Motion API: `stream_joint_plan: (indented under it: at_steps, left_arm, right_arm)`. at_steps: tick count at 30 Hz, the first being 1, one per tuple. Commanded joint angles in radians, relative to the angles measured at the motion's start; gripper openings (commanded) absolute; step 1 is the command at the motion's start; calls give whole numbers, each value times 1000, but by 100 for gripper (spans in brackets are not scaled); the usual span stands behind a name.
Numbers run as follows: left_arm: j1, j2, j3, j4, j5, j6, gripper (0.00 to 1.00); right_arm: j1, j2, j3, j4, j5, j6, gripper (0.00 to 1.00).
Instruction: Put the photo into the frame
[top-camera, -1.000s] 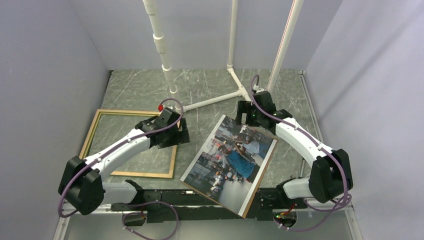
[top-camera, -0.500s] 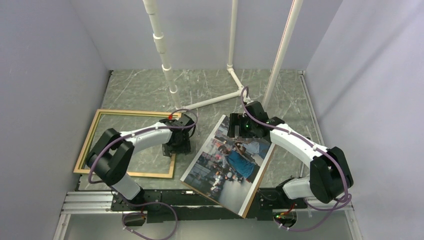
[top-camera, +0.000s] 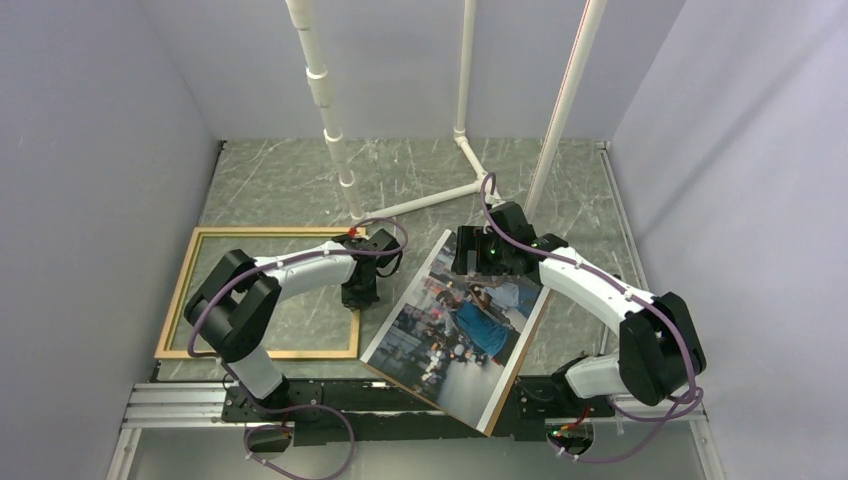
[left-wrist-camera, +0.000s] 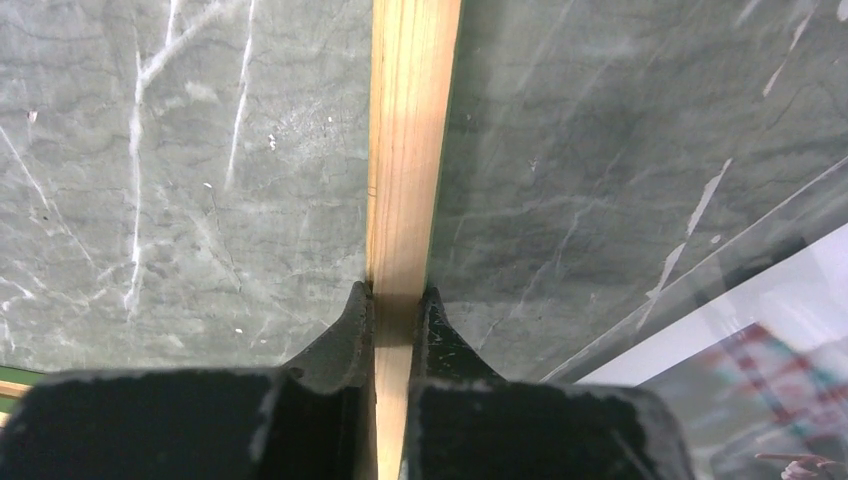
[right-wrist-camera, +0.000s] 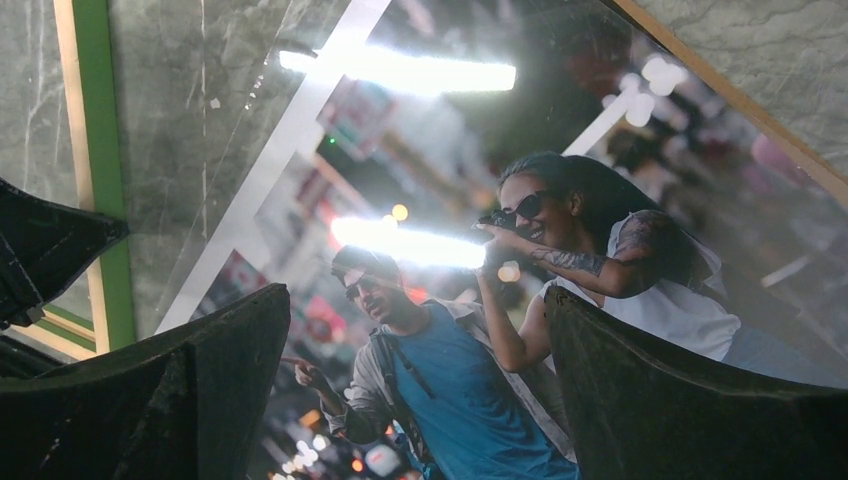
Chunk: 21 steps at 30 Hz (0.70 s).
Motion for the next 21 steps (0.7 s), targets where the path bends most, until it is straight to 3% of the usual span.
stream_joint_plan:
  at_steps: [1, 9, 21]
  left_arm:
    - [-19, -50, 13, -53, 7, -27, 0]
    - [-154, -70, 88, -137, -32, 10, 0]
    - [-382, 18, 176, -242, -39, -140, 0]
  right_arm:
    - [5, 1, 14, 18, -15, 0, 100]
    - [5, 12, 15, 35, -57, 6, 100]
    - [5, 23, 8, 19, -74, -30, 100]
